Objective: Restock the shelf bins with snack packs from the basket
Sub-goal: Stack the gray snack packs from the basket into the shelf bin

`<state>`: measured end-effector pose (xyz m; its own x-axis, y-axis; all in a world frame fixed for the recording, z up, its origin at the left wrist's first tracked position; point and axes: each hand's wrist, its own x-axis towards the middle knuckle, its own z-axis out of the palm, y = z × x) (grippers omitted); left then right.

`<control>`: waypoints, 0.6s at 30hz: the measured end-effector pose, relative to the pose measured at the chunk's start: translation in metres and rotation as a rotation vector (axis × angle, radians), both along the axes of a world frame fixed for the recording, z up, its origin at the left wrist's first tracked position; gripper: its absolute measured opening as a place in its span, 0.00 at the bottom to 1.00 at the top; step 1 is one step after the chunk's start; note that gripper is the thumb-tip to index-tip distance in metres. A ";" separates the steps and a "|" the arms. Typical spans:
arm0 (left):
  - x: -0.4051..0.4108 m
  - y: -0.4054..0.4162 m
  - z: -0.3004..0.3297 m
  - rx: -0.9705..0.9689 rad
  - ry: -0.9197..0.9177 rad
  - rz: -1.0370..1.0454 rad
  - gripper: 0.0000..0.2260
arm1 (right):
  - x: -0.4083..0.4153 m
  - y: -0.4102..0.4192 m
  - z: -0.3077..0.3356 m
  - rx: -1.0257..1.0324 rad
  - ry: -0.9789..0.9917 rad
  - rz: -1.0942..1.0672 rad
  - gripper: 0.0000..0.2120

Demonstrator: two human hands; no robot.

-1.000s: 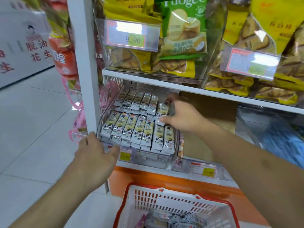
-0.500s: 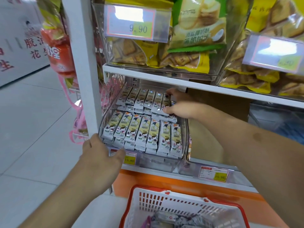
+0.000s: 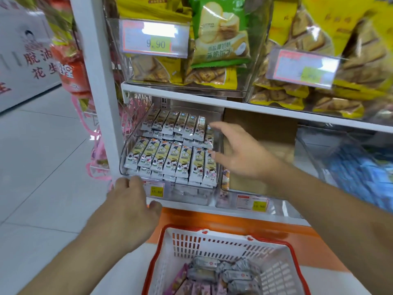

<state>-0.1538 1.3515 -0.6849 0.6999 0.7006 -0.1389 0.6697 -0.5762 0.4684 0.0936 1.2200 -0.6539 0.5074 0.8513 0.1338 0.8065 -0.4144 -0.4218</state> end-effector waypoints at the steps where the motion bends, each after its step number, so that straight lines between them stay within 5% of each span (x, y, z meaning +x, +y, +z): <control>1: 0.000 -0.006 -0.002 -0.024 -0.013 -0.053 0.22 | -0.012 -0.015 -0.002 0.032 -0.016 0.035 0.34; 7: 0.007 -0.048 -0.034 -0.074 0.012 -0.340 0.26 | -0.072 -0.100 -0.056 -0.017 -0.010 0.131 0.28; 11: 0.009 -0.071 -0.094 -0.099 0.132 -0.443 0.28 | -0.087 -0.151 -0.136 -0.240 0.131 0.042 0.23; 18: -0.024 -0.074 -0.208 -0.075 0.469 -0.305 0.44 | -0.086 -0.220 -0.256 -0.712 0.384 -0.085 0.21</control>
